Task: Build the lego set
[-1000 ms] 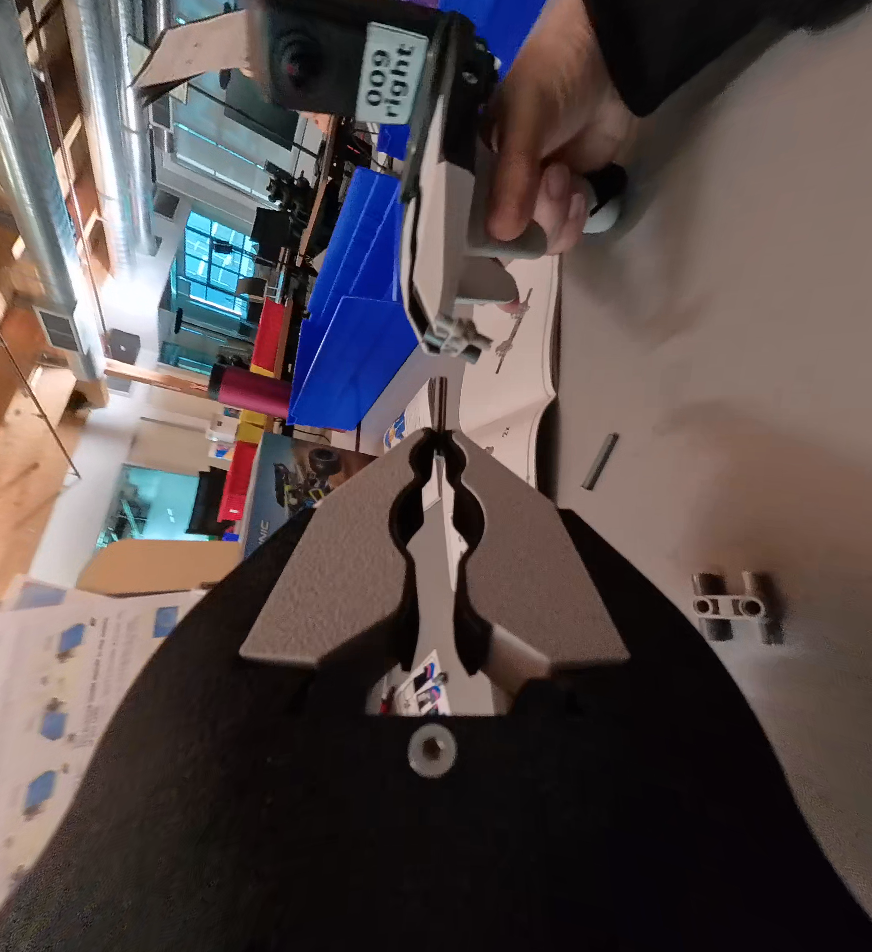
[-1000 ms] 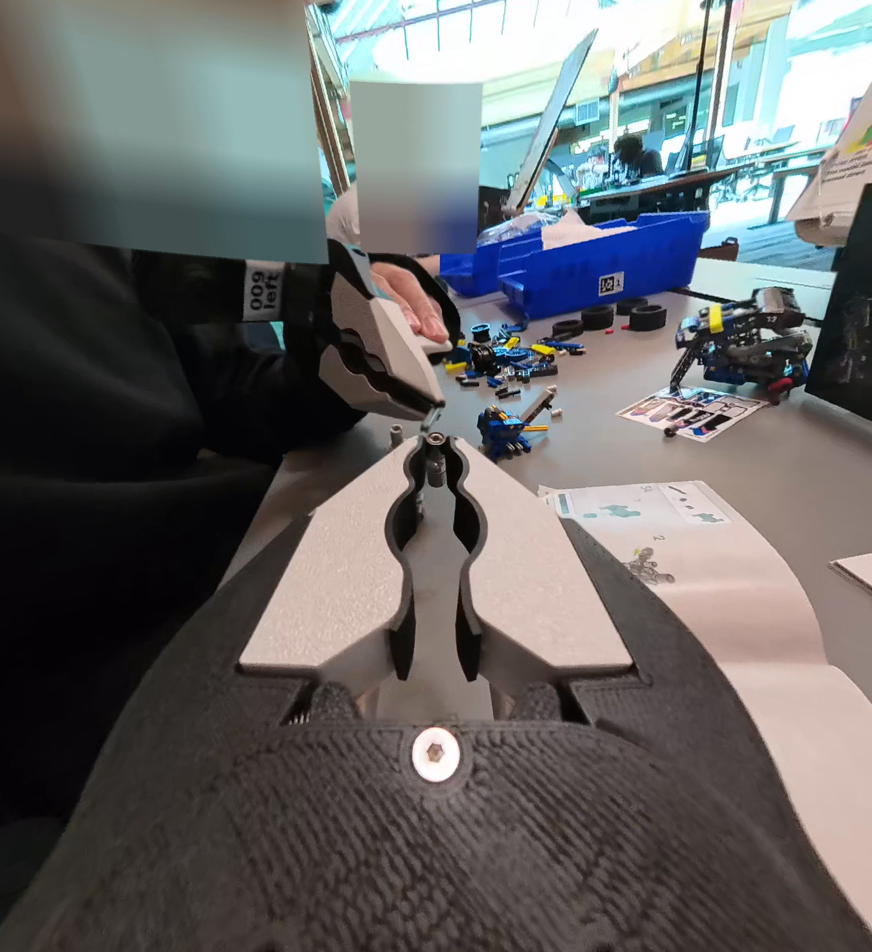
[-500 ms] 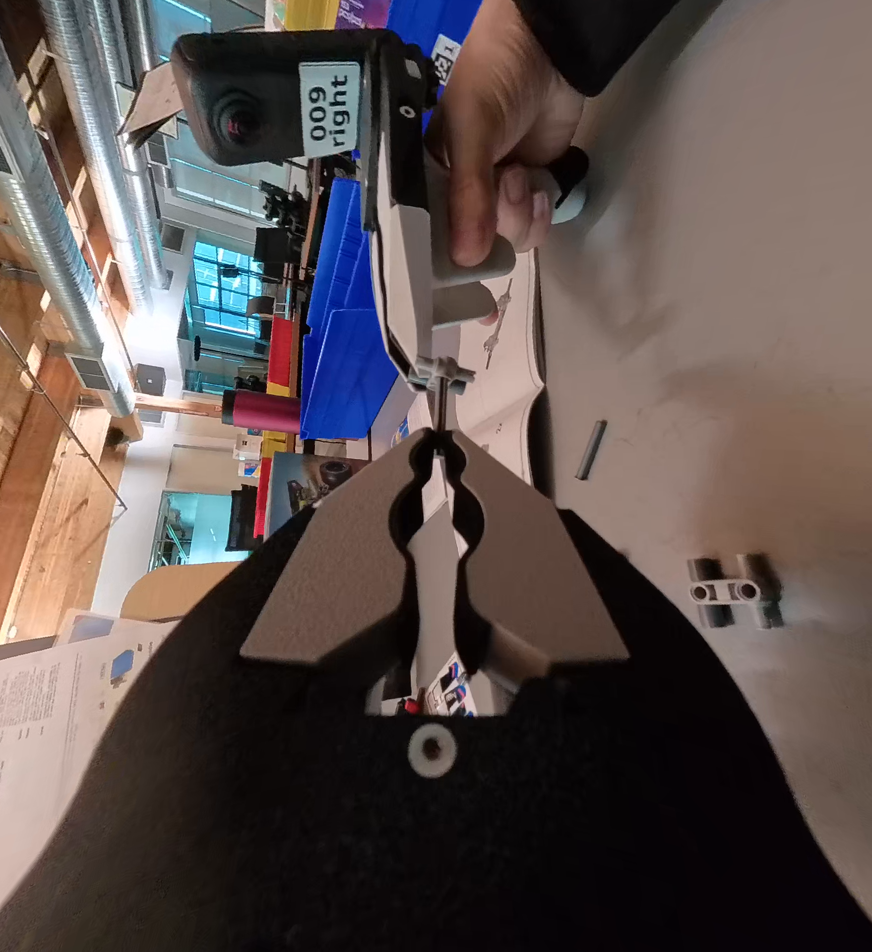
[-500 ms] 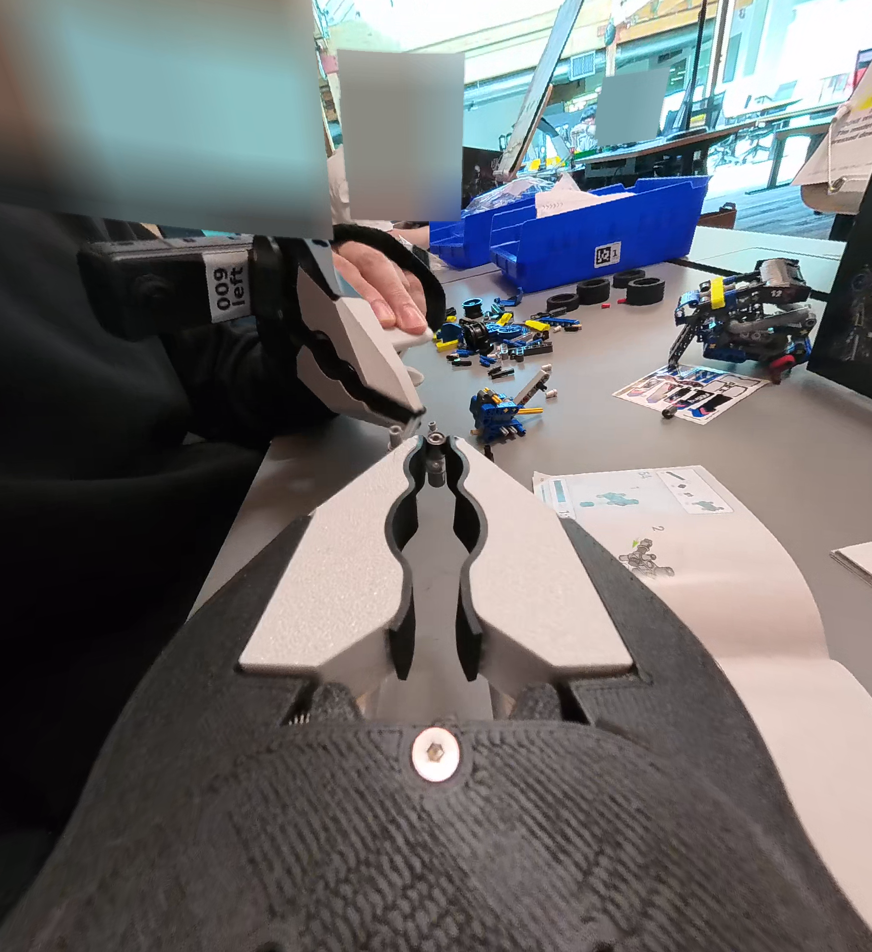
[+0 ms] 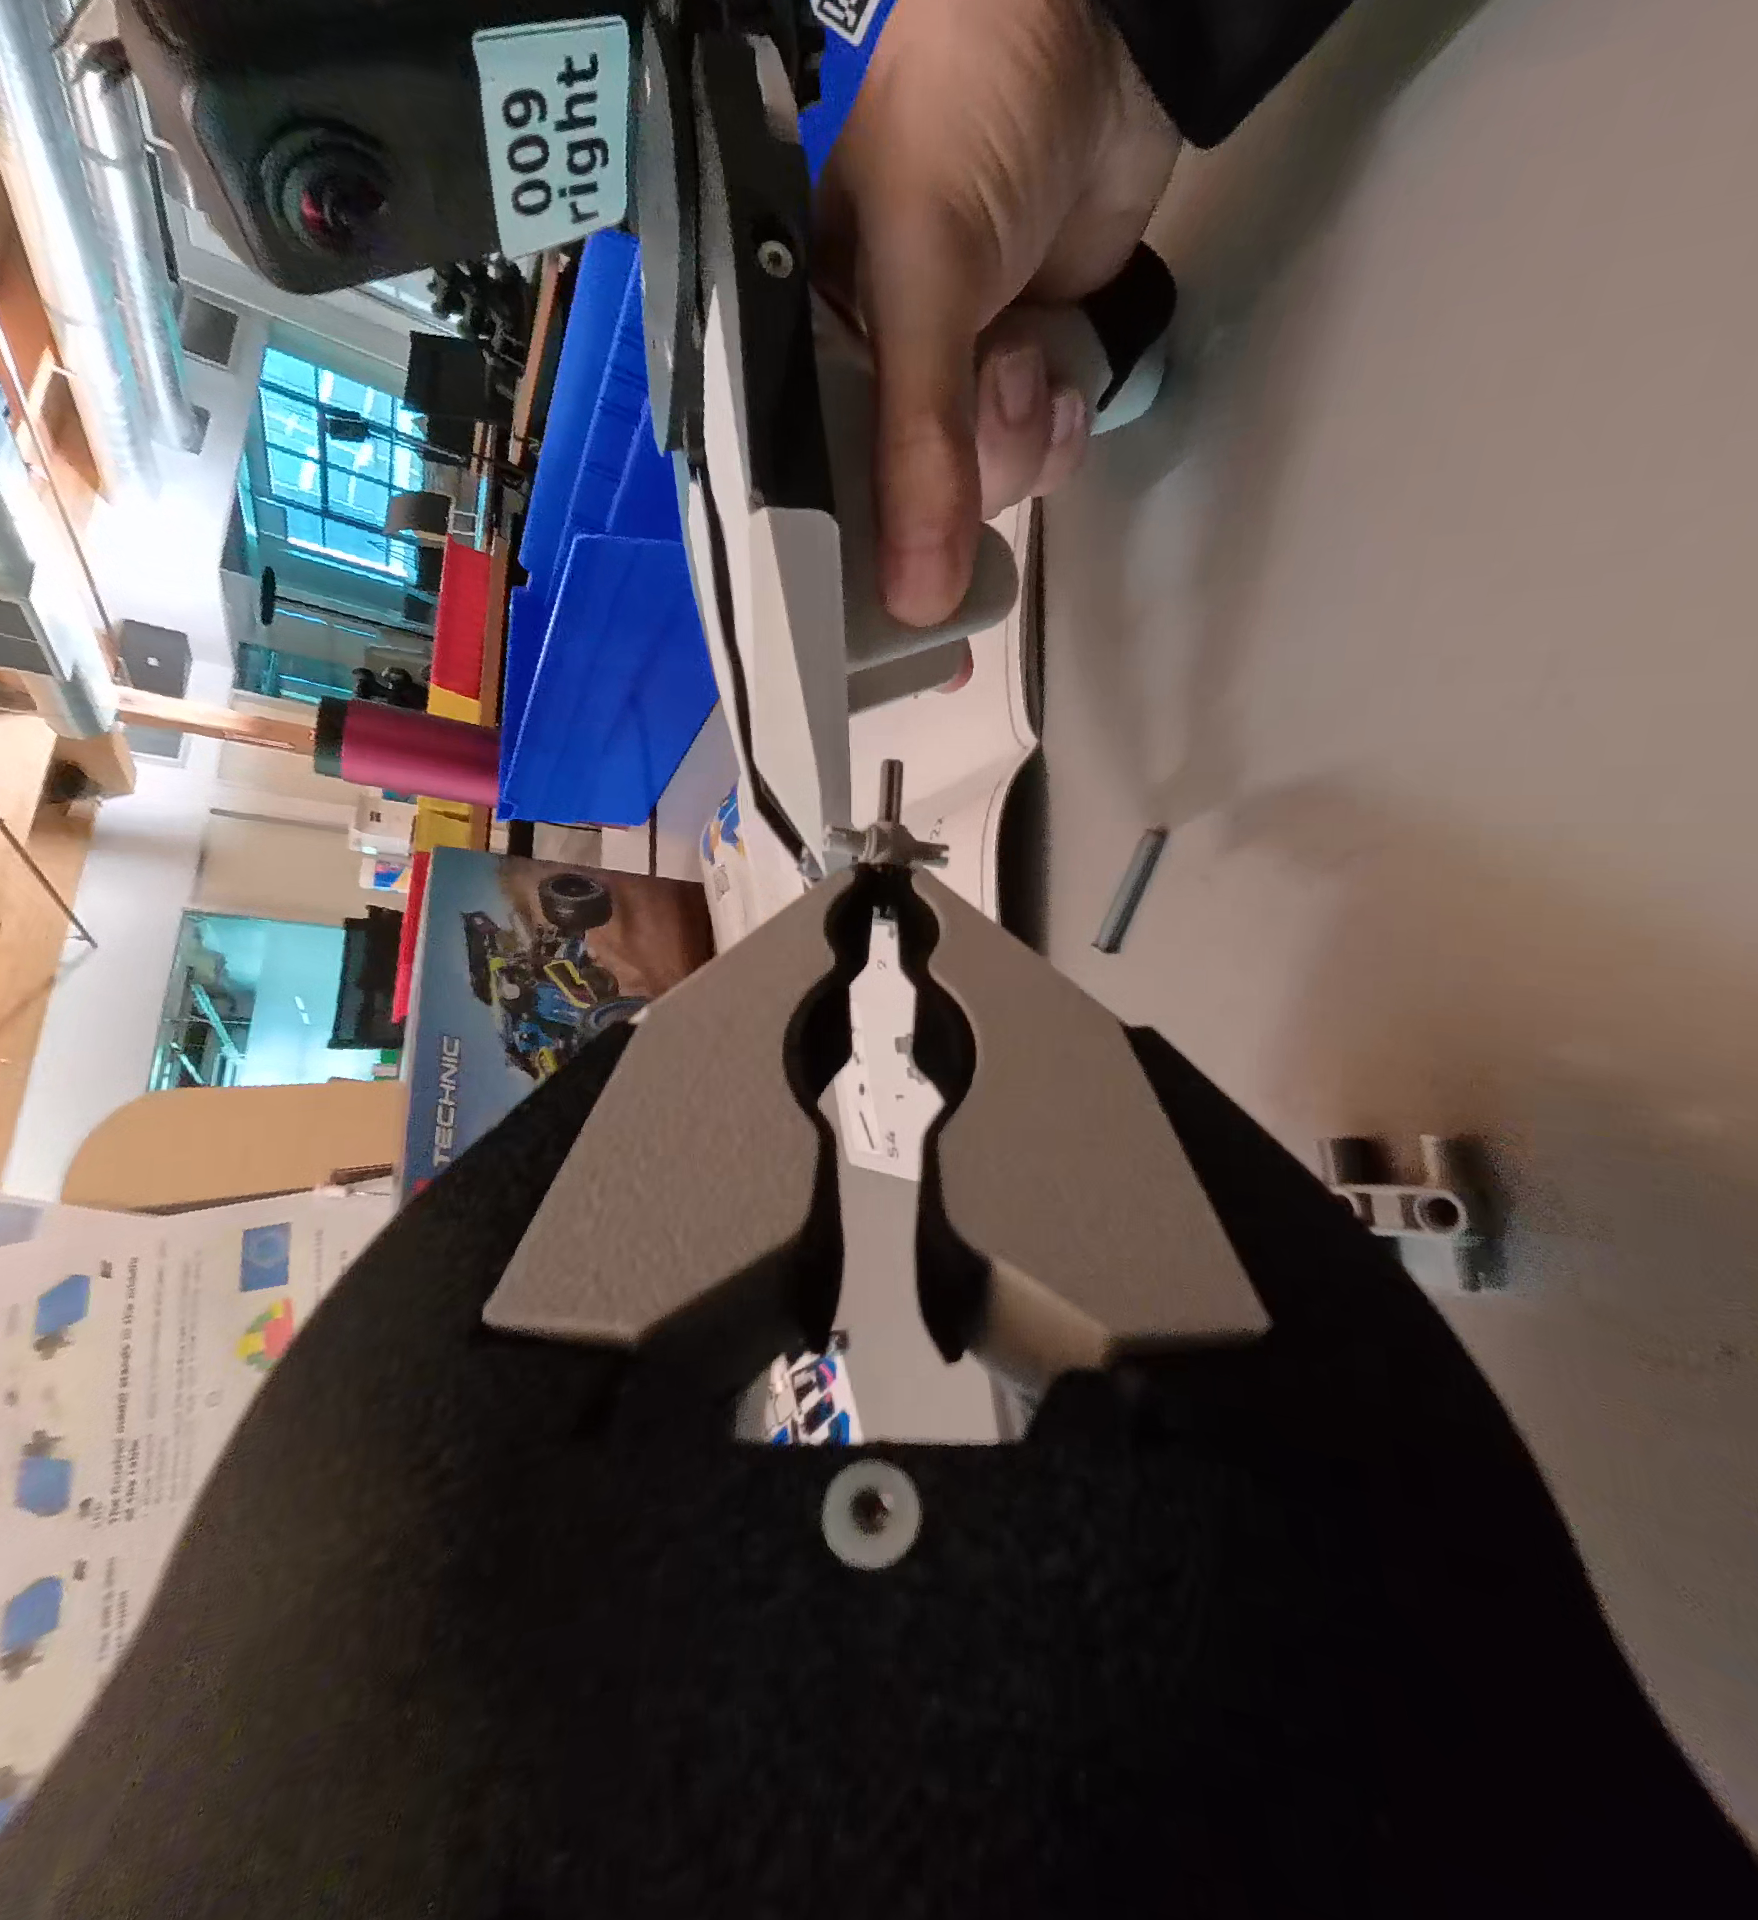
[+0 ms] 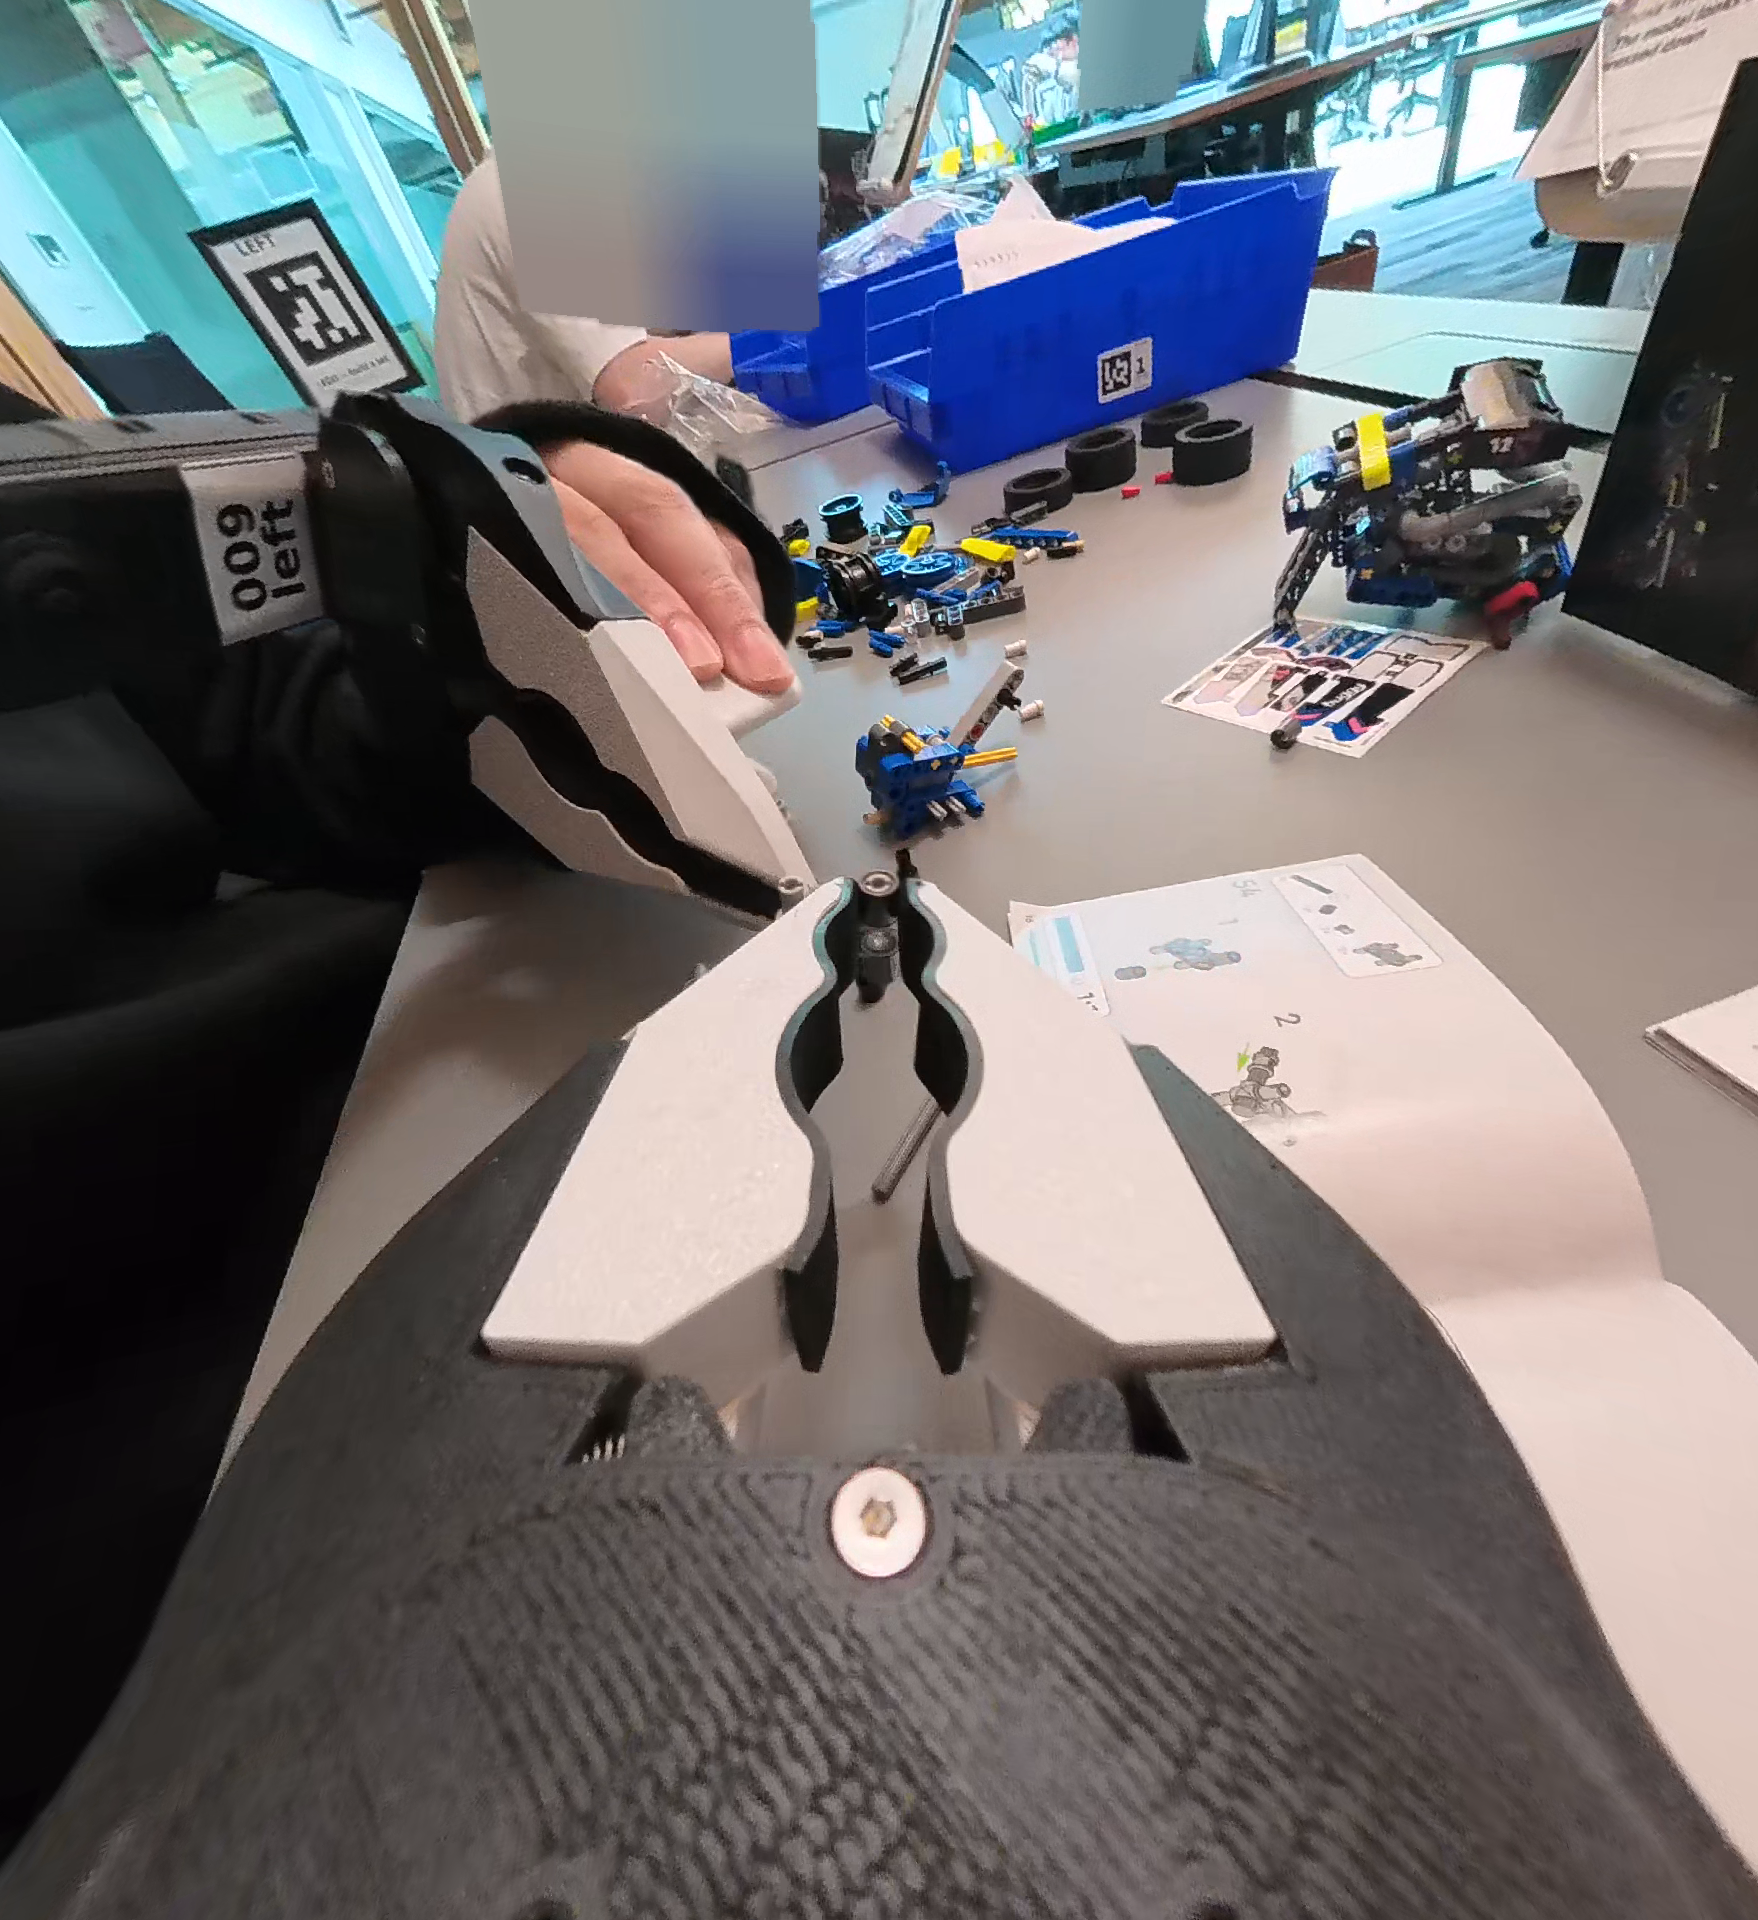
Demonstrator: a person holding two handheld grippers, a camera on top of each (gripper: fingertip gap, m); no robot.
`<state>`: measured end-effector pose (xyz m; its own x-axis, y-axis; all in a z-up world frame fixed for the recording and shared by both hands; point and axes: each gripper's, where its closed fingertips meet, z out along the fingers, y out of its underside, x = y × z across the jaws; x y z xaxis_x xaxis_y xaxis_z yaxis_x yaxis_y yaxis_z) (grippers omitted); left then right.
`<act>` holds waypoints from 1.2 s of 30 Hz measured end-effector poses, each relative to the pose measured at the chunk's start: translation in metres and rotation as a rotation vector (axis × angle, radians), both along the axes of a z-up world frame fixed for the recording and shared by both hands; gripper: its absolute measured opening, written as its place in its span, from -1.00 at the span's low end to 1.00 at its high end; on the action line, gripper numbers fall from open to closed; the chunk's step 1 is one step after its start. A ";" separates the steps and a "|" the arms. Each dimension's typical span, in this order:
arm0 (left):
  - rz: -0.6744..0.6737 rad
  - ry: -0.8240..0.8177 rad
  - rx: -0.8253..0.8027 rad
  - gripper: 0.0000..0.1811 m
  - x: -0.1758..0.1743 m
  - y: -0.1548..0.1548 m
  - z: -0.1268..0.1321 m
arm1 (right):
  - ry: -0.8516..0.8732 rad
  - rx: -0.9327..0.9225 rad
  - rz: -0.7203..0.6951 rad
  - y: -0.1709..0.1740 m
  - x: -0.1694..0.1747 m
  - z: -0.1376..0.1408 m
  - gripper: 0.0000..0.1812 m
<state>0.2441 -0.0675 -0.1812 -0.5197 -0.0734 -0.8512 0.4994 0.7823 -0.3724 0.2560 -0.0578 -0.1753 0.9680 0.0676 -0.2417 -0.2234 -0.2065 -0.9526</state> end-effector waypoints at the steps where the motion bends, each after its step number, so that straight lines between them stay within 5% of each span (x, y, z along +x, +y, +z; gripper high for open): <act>1: -0.006 0.006 -0.017 -1.00 0.000 0.000 0.000 | 0.001 0.006 -0.001 0.000 0.000 0.001 -0.94; 6: -0.029 0.072 -0.086 -0.96 -0.001 -0.001 0.000 | 0.015 0.010 0.002 -0.001 0.000 0.001 -0.95; 16: 0.080 0.229 -0.321 -0.49 0.011 0.006 0.014 | 0.063 0.127 -0.063 -0.012 0.014 0.017 -0.94; 22: 0.099 0.428 -0.349 -0.56 0.008 0.055 0.031 | 0.068 0.117 -0.110 -0.012 0.022 0.015 -0.95; 29: 0.119 0.783 -0.167 -0.75 -0.038 0.110 -0.012 | 0.058 0.060 -0.098 -0.007 0.019 0.007 -0.95; 36: 0.251 0.831 -0.138 -0.77 -0.062 0.133 -0.056 | 0.054 0.035 -0.090 -0.005 0.018 0.004 -0.94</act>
